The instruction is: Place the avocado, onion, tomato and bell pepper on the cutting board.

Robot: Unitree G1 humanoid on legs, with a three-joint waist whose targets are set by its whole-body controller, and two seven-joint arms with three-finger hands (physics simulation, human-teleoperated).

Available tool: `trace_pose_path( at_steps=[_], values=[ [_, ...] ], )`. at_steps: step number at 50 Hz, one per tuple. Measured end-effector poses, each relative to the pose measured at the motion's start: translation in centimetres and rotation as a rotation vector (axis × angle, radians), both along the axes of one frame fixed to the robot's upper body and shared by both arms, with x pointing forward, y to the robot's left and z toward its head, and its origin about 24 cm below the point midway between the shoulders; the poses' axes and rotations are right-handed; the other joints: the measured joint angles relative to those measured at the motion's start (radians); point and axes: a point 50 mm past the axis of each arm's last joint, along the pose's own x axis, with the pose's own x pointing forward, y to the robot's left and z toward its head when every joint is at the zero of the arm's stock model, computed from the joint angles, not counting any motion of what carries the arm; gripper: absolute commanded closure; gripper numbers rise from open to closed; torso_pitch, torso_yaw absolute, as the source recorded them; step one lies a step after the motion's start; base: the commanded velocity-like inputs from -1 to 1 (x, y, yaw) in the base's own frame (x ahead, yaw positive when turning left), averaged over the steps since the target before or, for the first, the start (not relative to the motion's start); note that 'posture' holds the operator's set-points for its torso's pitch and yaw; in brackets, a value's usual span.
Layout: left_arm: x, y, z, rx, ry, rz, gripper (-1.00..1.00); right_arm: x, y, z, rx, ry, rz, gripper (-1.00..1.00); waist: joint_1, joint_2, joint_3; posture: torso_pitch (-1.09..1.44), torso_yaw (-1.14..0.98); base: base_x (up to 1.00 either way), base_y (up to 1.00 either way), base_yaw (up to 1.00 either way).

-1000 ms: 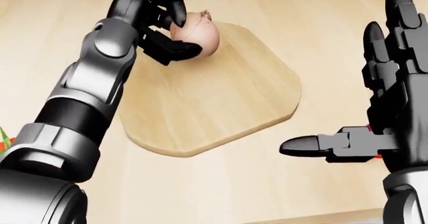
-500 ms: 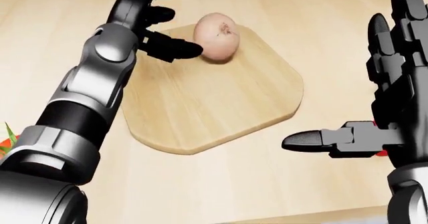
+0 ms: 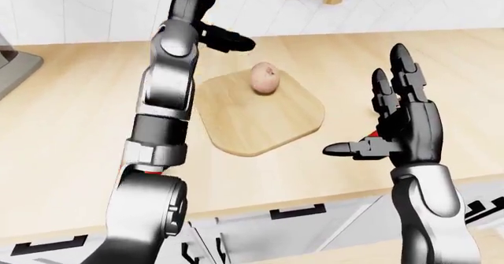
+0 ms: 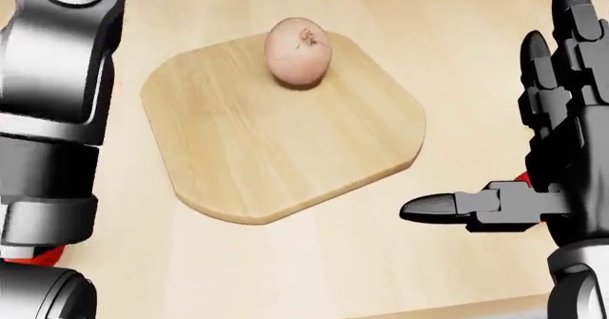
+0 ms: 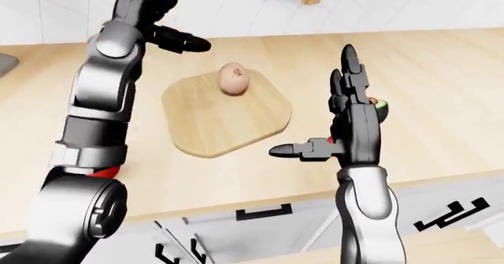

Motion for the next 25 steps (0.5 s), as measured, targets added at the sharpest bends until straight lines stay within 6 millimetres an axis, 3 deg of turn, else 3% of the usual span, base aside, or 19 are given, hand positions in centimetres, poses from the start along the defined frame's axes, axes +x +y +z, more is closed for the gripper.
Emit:
trace_pose_path(
  at_steps=[4, 14, 17, 20, 23, 25],
  values=[
    [-2.0, 1.4, 1.5, 0.003, -0.029, 0.034, -0.60, 0.0, -0.1, 0.0, 0.000, -0.002, -0.005, -1.00, -0.001, 0.005, 0.000, 0.00, 0.00, 0.00, 0.00, 0.00],
    [-8.5, 5.1, 1.0, 0.001, 0.021, 0.107, -0.66, 0.2, 0.1, 0.4, -0.007, -0.003, 0.005, -1.00, -0.004, 0.009, 0.015, 0.00, 0.00, 0.00, 0.00, 0.00],
    [-10.9, 6.6, 0.3, -0.022, 0.028, 0.149, -0.68, 0.4, 0.2, 0.5, -0.007, -0.002, 0.008, -1.00, -0.005, 0.011, 0.014, 0.00, 0.00, 0.00, 0.00, 0.00],
    [-13.2, 7.6, -1.3, -0.039, 0.060, 0.185, -0.82, 0.6, 0.4, 0.4, -0.008, -0.002, 0.013, -1.00, -0.004, 0.012, 0.012, 0.00, 0.00, 0.00, 0.00, 0.00],
    [-14.4, 8.5, -2.0, -0.045, 0.104, 0.216, -0.84, 0.7, 0.6, 0.3, -0.008, 0.002, 0.017, -1.00, 0.000, 0.008, 0.016, 0.00, 0.00, 0.00, 0.00, 0.00],
    [-15.2, 8.9, -2.0, -0.047, 0.113, 0.233, -0.96, 0.7, 0.6, 0.1, -0.006, 0.006, 0.020, -1.00, 0.001, 0.005, 0.017, 0.00, 0.00, 0.00, 0.00, 0.00]
  ],
)
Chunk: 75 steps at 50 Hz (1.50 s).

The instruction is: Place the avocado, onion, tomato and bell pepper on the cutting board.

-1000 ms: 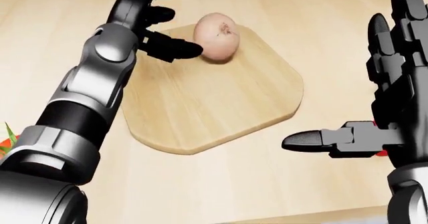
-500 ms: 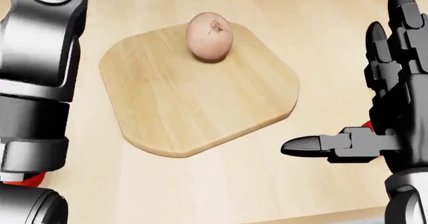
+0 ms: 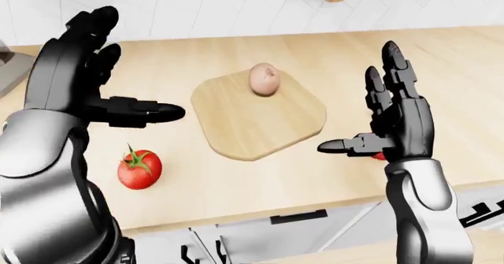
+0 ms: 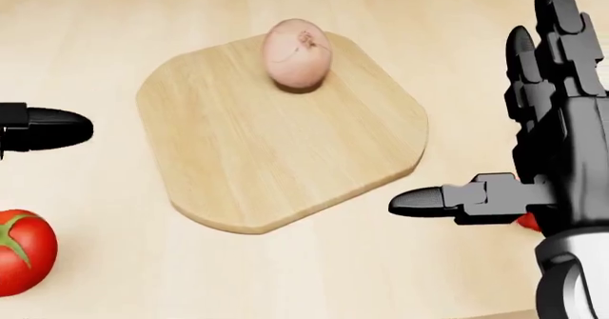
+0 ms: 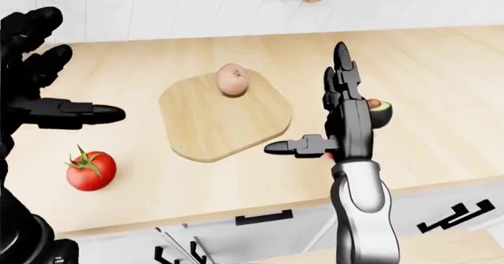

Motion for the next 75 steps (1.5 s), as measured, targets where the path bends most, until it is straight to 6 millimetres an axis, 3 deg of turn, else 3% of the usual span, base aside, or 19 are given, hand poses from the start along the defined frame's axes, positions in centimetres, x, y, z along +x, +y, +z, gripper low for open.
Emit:
trace_pose_path(
  at_steps=[8, 10, 14, 18, 25, 36, 46, 69, 70, 71, 75],
  values=[
    [-3.5, 0.6, -0.6, -0.007, -0.004, 0.013, -1.00, 0.2, 0.1, -0.3, 0.000, 0.006, 0.001, -1.00, 0.000, 0.006, -0.002, 0.00, 0.00, 0.00, 0.00, 0.00],
    [-4.3, 1.9, -3.0, -0.071, 0.037, 0.048, -1.00, 0.3, 0.3, -0.5, -0.002, 0.008, 0.010, -1.00, -0.003, 0.018, -0.010, 0.00, 0.00, 0.00, 0.00, 0.00],
    [-5.0, 2.9, -6.0, -0.133, 0.123, 0.104, -1.00, 0.3, 0.1, -0.5, -0.005, 0.015, -0.006, -1.00, 0.008, 0.004, -0.001, 0.00, 0.00, 0.00, 0.00, 0.00],
    [-5.6, 3.2, -6.7, -0.124, 0.123, 0.120, -1.00, 0.5, 0.5, -0.7, -0.005, 0.020, 0.011, -1.00, 0.009, -0.012, -0.003, 0.00, 0.00, 0.00, 0.00, 0.00],
    [-6.5, 4.0, -7.9, -0.071, 0.140, 0.172, -1.00, 0.6, 0.6, -0.4, -0.009, 0.009, 0.016, -1.00, 0.011, -0.008, -0.015, 0.00, 0.00, 0.00, 0.00, 0.00],
    [-6.2, 4.5, -8.8, -0.001, 0.155, 0.210, -1.00, 0.7, 0.6, -0.6, -0.011, 0.015, 0.016, -1.00, 0.012, 0.002, -0.020, 0.00, 0.00, 0.00, 0.00, 0.00],
    [-4.4, 3.9, -9.9, 0.034, 0.175, 0.199, -1.00, 0.6, 0.4, -0.9, -0.010, 0.023, 0.006, -1.00, 0.010, 0.003, -0.021, 0.00, 0.00, 0.00, 0.00, 0.00],
    [-4.2, 3.7, -11.0, 0.075, 0.211, 0.197, -1.00, 0.6, 0.4, -0.7, -0.014, 0.018, 0.007, -1.00, 0.010, 0.002, -0.027, 0.00, 0.00, 0.00, 0.00, 0.00],
    [-4.2, 3.7, -11.1, 0.074, 0.215, 0.196, -0.96, 0.6, 0.4, -0.7, -0.014, 0.017, 0.008, -1.00, 0.010, 0.002, -0.028, 0.00, 0.00, 0.00, 0.00, 0.00],
    [-4.1, 3.7, -11.2, 0.073, 0.219, 0.194, -0.80, 0.6, 0.4, -0.7, -0.014, 0.017, 0.008, -1.00, 0.010, 0.002, -0.027, 0.00, 0.00, 0.00, 0.00, 0.00],
    [-4.0, 3.6, -11.3, 0.074, 0.225, 0.190, -0.76, 0.7, 0.4, -0.7, -0.015, 0.019, 0.009, -1.00, 0.011, 0.001, -0.027, 0.00, 0.00, 0.00, 0.00, 0.00]
  ],
)
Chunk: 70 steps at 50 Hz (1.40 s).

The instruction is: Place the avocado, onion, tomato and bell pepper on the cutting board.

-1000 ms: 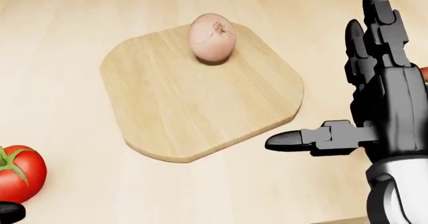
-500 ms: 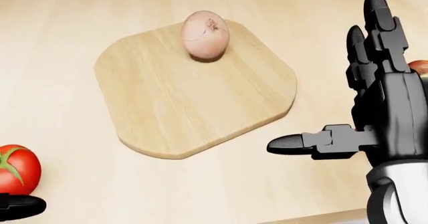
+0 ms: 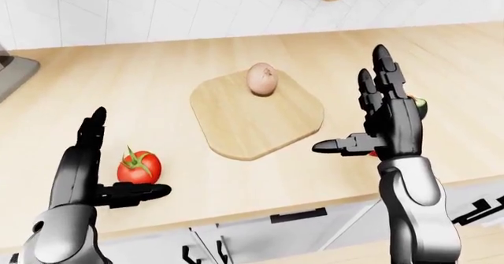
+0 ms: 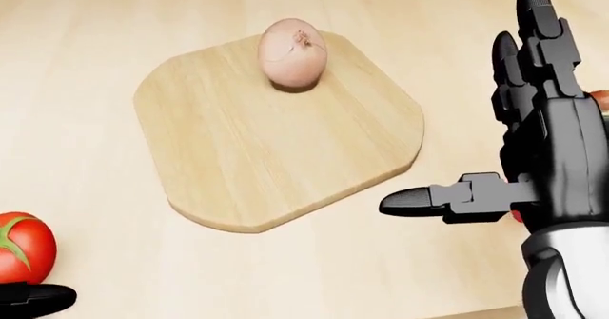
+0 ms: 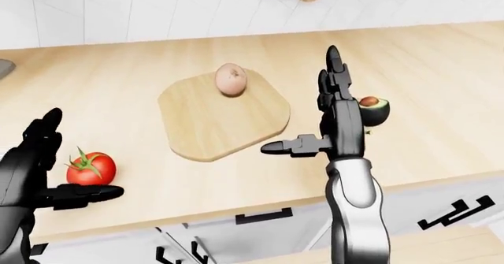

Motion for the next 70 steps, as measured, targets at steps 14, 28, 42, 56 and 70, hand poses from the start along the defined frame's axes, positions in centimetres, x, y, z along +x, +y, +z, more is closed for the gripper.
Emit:
trace_pose_path(
  at_steps=[14, 28, 42, 56, 70],
  values=[
    [-0.5, -0.7, -0.5, 0.002, 0.007, -0.035, -0.07, -0.1, -0.1, -0.3, 0.001, 0.004, -0.005, -1.00, 0.001, 0.004, -0.003, 0.00, 0.00, 0.00, 0.00, 0.00],
    [-1.0, -0.3, 0.1, 0.054, -0.035, 0.014, 0.40, -0.4, -0.3, -0.4, 0.002, 0.003, -0.010, -1.00, -0.002, 0.009, -0.010, 0.00, 0.00, 0.00, 0.00, 0.00],
    [0.7, -1.7, 1.4, 0.023, 0.001, -0.068, 0.73, -0.1, 0.0, 0.0, 0.000, -0.002, 0.002, -1.00, 0.002, -0.002, -0.002, 0.00, 0.00, 0.00, 0.00, 0.00],
    [8.2, -5.5, 6.8, 0.043, -0.074, -0.212, 0.75, -0.5, -0.4, -0.4, 0.004, 0.000, -0.009, -1.00, 0.004, -0.011, 0.007, 0.00, 0.00, 0.00, 0.00, 0.00],
    [15.5, -8.6, 8.2, 0.018, -0.093, -0.318, 0.73, -0.9, -0.8, -0.4, 0.006, 0.001, -0.027, -1.00, 0.000, -0.014, 0.013, 0.00, 0.00, 0.00, 0.00, 0.00]
  ],
)
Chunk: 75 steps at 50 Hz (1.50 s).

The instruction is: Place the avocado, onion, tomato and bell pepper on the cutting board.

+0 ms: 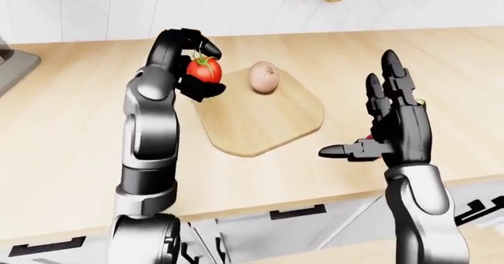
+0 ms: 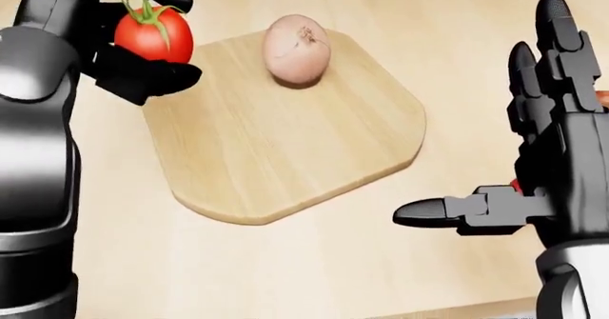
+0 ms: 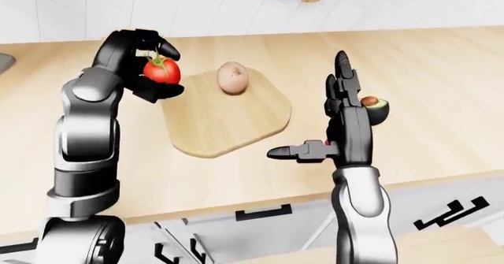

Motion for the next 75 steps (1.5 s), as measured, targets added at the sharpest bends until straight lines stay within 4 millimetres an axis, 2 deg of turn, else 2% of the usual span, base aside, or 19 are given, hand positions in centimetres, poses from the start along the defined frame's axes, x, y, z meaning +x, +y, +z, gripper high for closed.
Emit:
trace_pose_path(
  at_steps=[7, 13, 23, 33, 36, 40, 46, 55, 58, 60, 63, 64, 66, 67, 70, 75],
  values=[
    [2.7, -1.0, -0.4, -0.006, 0.010, -0.023, 0.75, -0.1, -0.1, 0.4, -0.002, -0.011, -0.002, -1.00, 0.000, -0.002, -0.002, 0.00, 0.00, 0.00, 0.00, 0.00],
    [3.9, -1.3, -0.8, -0.014, 0.007, -0.039, 0.75, -0.2, -0.3, 0.2, -0.001, -0.006, -0.007, -1.00, -0.002, -0.001, -0.003, 0.00, 0.00, 0.00, 0.00, 0.00],
    [4.9, -1.7, -2.9, -0.038, 0.036, -0.041, 0.73, -0.5, -0.4, 0.1, 0.000, -0.004, -0.012, -1.00, -0.003, 0.000, -0.004, 0.00, 0.00, 0.00, 0.00, 0.00],
    [5.1, -3.0, -3.2, -0.044, 0.032, -0.081, 0.64, -0.6, -0.3, 0.0, 0.000, -0.002, -0.010, -1.00, -0.005, 0.001, -0.007, 0.00, 0.00, 0.00, 0.00, 0.00],
    [5.2, -3.2, -3.5, -0.045, 0.040, -0.086, 0.50, -0.5, -0.4, 0.1, -0.001, -0.003, -0.013, -1.00, -0.005, 0.002, -0.007, 0.00, 0.00, 0.00, 0.00, 0.00],
    [5.0, -3.3, -3.8, -0.049, 0.049, -0.090, 0.45, -0.5, -0.4, 0.2, -0.002, -0.004, -0.013, -1.00, -0.006, 0.003, -0.006, 0.00, 0.00, 0.00, 0.00, 0.00],
    [4.9, -3.4, -4.6, -0.052, 0.071, -0.094, 0.16, -0.4, -0.3, 0.6, -0.005, -0.011, -0.010, -1.00, -0.006, 0.003, -0.006, 0.00, 0.00, 0.00, 0.00, 0.00],
    [4.8, -3.2, -5.4, -0.057, 0.089, -0.089, -0.05, -0.5, -0.3, 0.5, -0.004, -0.007, -0.010, -1.00, -0.005, 0.002, -0.006, 0.00, 0.00, 0.00, 0.00, 0.00],
    [4.8, -3.1, -5.5, -0.057, 0.089, -0.085, -0.29, -0.5, -0.3, 0.4, -0.004, -0.005, -0.012, -1.00, -0.005, 0.002, -0.007, 0.00, 0.00, 0.00, 0.00, 0.00],
    [4.7, -3.1, -5.5, -0.058, 0.086, -0.085, -0.30, -0.5, -0.3, 0.4, -0.004, -0.004, -0.012, -1.00, -0.005, 0.002, -0.007, 0.00, 0.00, 0.00, 0.00, 0.00],
    [4.7, -3.1, -5.5, -0.057, 0.081, -0.085, -0.46, -0.6, -0.4, 0.3, -0.003, -0.003, -0.012, -1.00, -0.004, 0.003, -0.009, 0.00, 0.00, 0.00, 0.00, 0.00],
    [4.7, -3.1, -5.5, -0.058, 0.081, -0.085, -0.61, -0.6, -0.4, 0.3, -0.003, -0.003, -0.012, -1.00, -0.004, 0.003, -0.010, 0.00, 0.00, 0.00, 0.00, 0.00],
    [4.6, -3.1, -5.6, -0.058, 0.082, -0.086, -0.66, -0.6, -0.4, 0.2, -0.003, -0.003, -0.013, -1.00, -0.004, 0.003, -0.010, 0.00, 0.00, 0.00, 0.00, 0.00],
    [4.6, -3.1, -5.7, -0.058, 0.084, -0.087, -0.76, -0.6, -0.4, 0.2, -0.003, -0.003, -0.014, -1.00, -0.005, 0.003, -0.010, 0.00, 0.00, 0.00, 0.00, 0.00],
    [4.6, -3.1, -5.9, -0.058, 0.090, -0.086, -0.74, -0.5, -0.3, 0.1, -0.004, 0.000, -0.014, -1.00, -0.005, 0.003, -0.011, 0.00, 0.00, 0.00, 0.00, 0.00],
    [4.5, -3.0, -6.2, -0.059, 0.097, -0.085, -0.87, -0.4, -0.3, 0.1, -0.005, 0.004, -0.014, -1.00, -0.004, 0.003, -0.010, 0.00, 0.00, 0.00, 0.00, 0.00]
  ],
)
